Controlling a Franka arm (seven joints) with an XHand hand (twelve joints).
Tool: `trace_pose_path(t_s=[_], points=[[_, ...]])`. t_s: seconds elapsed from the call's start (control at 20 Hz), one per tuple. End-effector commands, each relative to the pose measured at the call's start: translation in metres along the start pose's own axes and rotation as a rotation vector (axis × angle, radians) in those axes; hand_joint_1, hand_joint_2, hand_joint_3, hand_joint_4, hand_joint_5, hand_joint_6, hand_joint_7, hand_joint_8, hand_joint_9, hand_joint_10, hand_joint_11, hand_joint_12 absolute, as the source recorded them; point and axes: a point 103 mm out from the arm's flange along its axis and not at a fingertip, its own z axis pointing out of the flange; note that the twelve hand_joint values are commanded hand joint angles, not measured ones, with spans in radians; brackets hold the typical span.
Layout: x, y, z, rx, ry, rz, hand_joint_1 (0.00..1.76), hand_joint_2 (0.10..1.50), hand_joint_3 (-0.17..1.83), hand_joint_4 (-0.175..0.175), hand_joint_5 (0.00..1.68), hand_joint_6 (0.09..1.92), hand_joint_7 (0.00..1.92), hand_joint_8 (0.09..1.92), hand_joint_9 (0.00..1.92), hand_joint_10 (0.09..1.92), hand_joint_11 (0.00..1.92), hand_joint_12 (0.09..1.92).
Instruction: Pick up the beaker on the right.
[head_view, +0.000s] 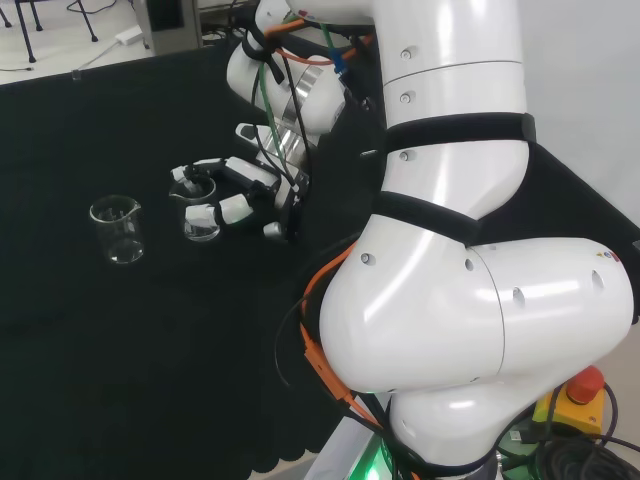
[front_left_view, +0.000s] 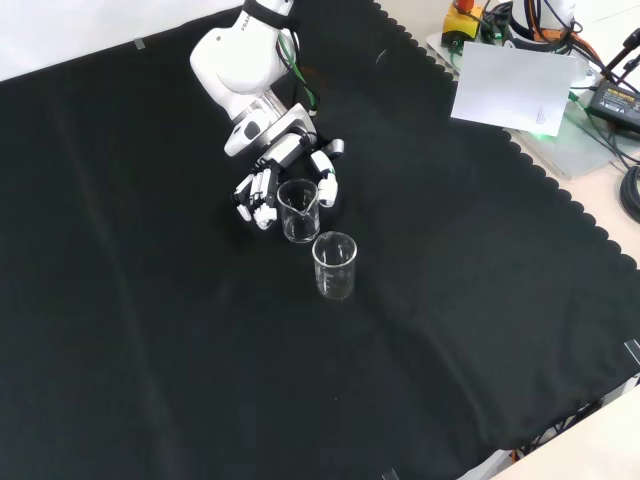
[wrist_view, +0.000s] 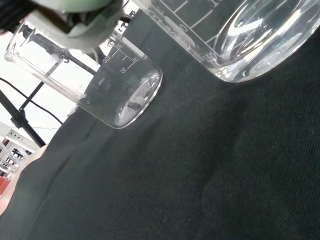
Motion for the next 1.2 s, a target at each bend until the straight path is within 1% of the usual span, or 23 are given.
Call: trace_pose_path(t_s=[0.05, 0.45, 0.9, 1.1, 1.15, 1.2], points=[[0.001, 0.002, 0.003, 0.000, 0.005, -0.005, 0.88, 0.50, 0.62, -0.026, 0.59, 0.12, 0.52, 0.54, 0.58, 0.54, 0.00, 1.29], [0.005, 0.007, 0.004, -0.008, 0.020, -0.017, 0.89, 0.50, 0.62, -0.025, 0.60, 0.14, 0.54, 0.54, 0.60, 0.53, 0.00, 1.31], [0.004, 0.011, 0.008, -0.001, 0.019, -0.003, 0.91, 0.51, 0.63, -0.023, 0.61, 0.17, 0.55, 0.53, 0.61, 0.52, 0.00, 1.33], [0.004, 0.012, 0.009, -0.020, 0.021, -0.004, 0.92, 0.51, 0.63, -0.023, 0.61, 0.18, 0.55, 0.53, 0.61, 0.52, 0.00, 1.33], [0.005, 0.012, 0.008, -0.032, 0.022, -0.003, 0.93, 0.52, 0.62, -0.022, 0.61, 0.22, 0.56, 0.53, 0.62, 0.51, 0.00, 1.33], [0.005, 0.012, 0.008, -0.048, 0.027, 0.004, 0.94, 0.53, 0.62, -0.018, 0.63, 0.35, 0.60, 0.52, 0.65, 0.50, 0.02, 1.33]])
